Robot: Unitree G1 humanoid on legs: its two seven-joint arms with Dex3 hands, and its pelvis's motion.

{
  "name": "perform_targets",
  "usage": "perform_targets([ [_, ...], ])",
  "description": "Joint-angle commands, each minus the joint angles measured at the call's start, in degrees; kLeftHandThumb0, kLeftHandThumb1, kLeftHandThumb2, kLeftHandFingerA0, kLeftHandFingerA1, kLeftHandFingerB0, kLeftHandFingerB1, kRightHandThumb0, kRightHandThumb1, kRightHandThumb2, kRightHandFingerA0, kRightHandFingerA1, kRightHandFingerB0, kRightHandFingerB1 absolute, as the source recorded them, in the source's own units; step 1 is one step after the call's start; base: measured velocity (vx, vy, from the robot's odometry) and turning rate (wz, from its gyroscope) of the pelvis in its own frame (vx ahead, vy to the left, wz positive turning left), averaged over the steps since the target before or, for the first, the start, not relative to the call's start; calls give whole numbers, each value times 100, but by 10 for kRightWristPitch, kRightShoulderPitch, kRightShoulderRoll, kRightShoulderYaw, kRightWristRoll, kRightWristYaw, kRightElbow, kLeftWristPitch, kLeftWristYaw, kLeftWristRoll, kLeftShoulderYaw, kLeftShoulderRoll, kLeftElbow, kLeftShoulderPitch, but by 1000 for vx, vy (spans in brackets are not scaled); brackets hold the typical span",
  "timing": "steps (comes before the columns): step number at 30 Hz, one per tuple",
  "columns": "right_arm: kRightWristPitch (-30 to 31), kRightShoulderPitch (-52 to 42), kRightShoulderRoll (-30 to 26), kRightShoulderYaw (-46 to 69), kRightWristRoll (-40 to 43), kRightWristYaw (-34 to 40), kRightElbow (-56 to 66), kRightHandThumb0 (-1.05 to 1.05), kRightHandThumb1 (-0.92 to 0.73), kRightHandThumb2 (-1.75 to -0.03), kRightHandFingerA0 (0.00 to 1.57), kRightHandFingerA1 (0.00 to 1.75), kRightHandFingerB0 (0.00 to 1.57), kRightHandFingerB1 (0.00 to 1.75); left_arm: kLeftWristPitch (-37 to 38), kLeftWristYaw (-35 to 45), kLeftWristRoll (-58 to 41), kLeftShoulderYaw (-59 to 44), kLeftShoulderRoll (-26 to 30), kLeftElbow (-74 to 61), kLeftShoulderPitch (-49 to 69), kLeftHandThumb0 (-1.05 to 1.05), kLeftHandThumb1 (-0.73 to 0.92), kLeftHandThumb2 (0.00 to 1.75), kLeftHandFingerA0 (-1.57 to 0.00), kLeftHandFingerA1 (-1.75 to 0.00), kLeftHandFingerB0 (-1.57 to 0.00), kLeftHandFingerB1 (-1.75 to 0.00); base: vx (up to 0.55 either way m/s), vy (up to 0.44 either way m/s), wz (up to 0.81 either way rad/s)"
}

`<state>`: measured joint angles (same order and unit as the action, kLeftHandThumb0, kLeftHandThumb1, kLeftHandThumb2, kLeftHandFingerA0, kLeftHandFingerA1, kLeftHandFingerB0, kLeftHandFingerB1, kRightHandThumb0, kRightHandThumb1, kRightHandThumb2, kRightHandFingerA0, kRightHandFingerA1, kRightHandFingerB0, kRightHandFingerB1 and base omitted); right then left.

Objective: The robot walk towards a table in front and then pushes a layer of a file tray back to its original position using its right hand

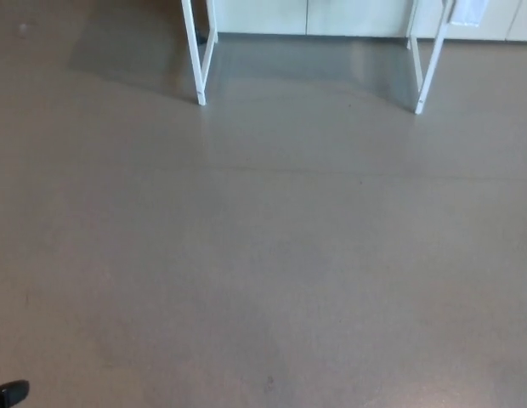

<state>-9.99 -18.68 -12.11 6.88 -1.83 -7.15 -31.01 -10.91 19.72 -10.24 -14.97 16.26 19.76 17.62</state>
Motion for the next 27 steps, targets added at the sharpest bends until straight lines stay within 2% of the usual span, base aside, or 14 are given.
perform_targets([
  [1, -6, 0, -4, 0, 1, 1, 1, -58, -44, -78, 54, 61, 39, 47, -13, 5, -3, -2, 13, -3, -2, -8, 43, 86, -24, -53, -17, -49, 24, 171, -8],
  [3, -8, 0, -4, -1, 1, 1, 1, -54, -42, -80, 55, 64, 36, 49, -13, 8, -2, 0, 15, -3, -2, -8, 43, 86, -23, -53, -17, -49, 103, 247, -20],
  [9, -6, 0, -5, -5, -5, 7, 3, -58, -44, -79, 55, 61, 39, 48, -17, 5, -1, 2, 17, -5, -2, -8, 42, 85, -25, -53, -18, -49, 309, 357, -15],
  [10, -5, 0, -5, -5, -4, 7, 3, -48, -52, -56, 61, 55, 46, 37, -16, 5, -2, 3, 17, -4, -2, -8, 42, 85, -25, -53, -17, -49, 199, 159, 9],
  [12, -5, 0, -5, -4, -1, 5, 5, -48, -52, -56, 61, 56, 47, 37, -9, 7, -2, 3, 17, 2, -3, -8, 42, 85, -25, -53, -18, -49, 228, 88, 8],
  [13, -4, -1, -5, -4, -2, 6, 8, -53, -43, -80, 55, 63, 38, 49, -8, 7, -1, 4, 17, 2, -3, -8, 42, 85, -25, -54, -19, -49, 217, 31, 5],
  [14, -1, -2, -6, -6, -5, 8, 10, -58, -45, -79, 55, 61, 40, 49, -6, 9, 0, 5, 19, 1, -2, -8, 42, 85, -25, -53, -18, -49, 218, 11, 17],
  [18, -6, -4, -7, -6, -6, 7, 9, -57, -44, -80, 54, 62, 39, 48, -19, 3, 0, 7, 18, -13, 2, -8, 41, 85, -26, -54, -19, -49, 253, -94, 13],
  [19, -4, -4, -7, -6, -5, 7, 11, -49, -52, -57, 60, 56, 46, 37, -17, 6, 0, 8, 19, -14, 3, -8, 42, 85, -26, -54, -18, -49, 270, -167, 13],
  [20, -3, -4, -7, -8, -7, 8, 11, -59, -45, -79, 54, 61, 39, 48, -17, 6, 0, 9, 20, -15, 4, -8, 41, 85, -26, -54, -19, -49, 313, -196, 16],
  [27, -8, -4, -10, -13, -9, 12, 8, -59, -45, -79, 54, 62, 38, 48, -19, 7, -1, 9, 20, -14, 3, -8, 41, 84, -30, -55, -20, -50, 382, -193, 19],
])
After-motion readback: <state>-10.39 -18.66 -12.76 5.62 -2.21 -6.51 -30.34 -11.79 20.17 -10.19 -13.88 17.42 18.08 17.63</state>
